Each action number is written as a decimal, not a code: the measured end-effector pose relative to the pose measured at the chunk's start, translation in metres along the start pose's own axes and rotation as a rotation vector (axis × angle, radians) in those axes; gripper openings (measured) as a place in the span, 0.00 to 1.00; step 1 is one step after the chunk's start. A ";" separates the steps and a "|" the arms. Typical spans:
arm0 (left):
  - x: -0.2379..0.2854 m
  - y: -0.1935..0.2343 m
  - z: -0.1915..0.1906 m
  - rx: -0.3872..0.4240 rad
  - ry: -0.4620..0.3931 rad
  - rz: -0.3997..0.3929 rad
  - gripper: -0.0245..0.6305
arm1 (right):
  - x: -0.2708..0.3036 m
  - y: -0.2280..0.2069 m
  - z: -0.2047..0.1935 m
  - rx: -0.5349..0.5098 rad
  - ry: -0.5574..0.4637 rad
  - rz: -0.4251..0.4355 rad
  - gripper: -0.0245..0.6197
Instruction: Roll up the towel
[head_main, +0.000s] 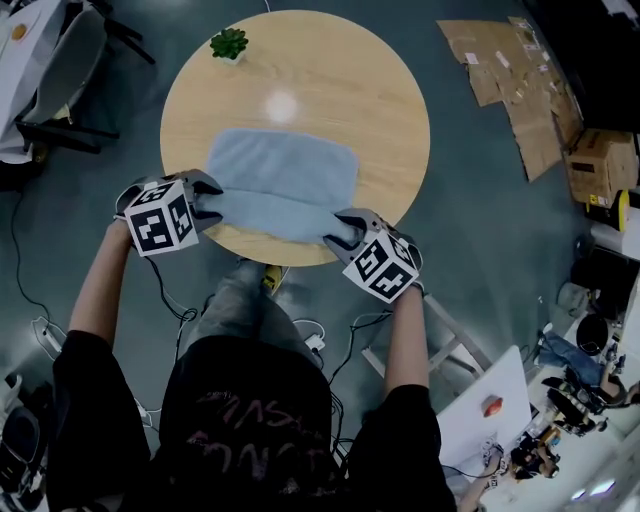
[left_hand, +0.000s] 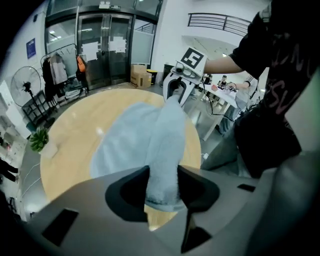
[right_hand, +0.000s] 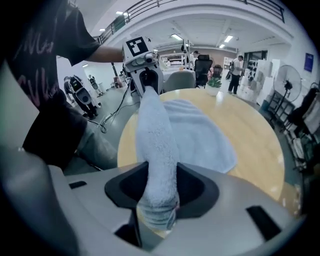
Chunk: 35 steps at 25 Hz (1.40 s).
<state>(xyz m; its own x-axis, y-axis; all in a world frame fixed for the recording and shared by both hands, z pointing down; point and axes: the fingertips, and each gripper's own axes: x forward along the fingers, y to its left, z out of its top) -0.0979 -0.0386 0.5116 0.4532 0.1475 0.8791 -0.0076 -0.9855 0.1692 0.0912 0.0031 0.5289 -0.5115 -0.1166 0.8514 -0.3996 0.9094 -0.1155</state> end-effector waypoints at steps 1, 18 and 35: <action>-0.002 0.009 0.001 -0.009 -0.006 0.014 0.30 | 0.000 -0.009 0.004 -0.007 -0.007 -0.026 0.30; -0.016 0.054 -0.006 -0.108 -0.156 0.150 0.40 | -0.024 -0.056 0.031 0.011 -0.168 -0.225 0.42; 0.014 0.041 0.002 0.279 0.134 0.496 0.51 | 0.021 -0.038 0.016 -0.319 0.043 -0.404 0.52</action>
<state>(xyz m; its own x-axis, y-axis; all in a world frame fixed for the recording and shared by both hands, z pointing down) -0.0899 -0.0774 0.5296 0.3386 -0.3460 0.8750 0.0531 -0.9214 -0.3849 0.0835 -0.0399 0.5427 -0.3298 -0.4734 0.8167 -0.3038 0.8724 0.3830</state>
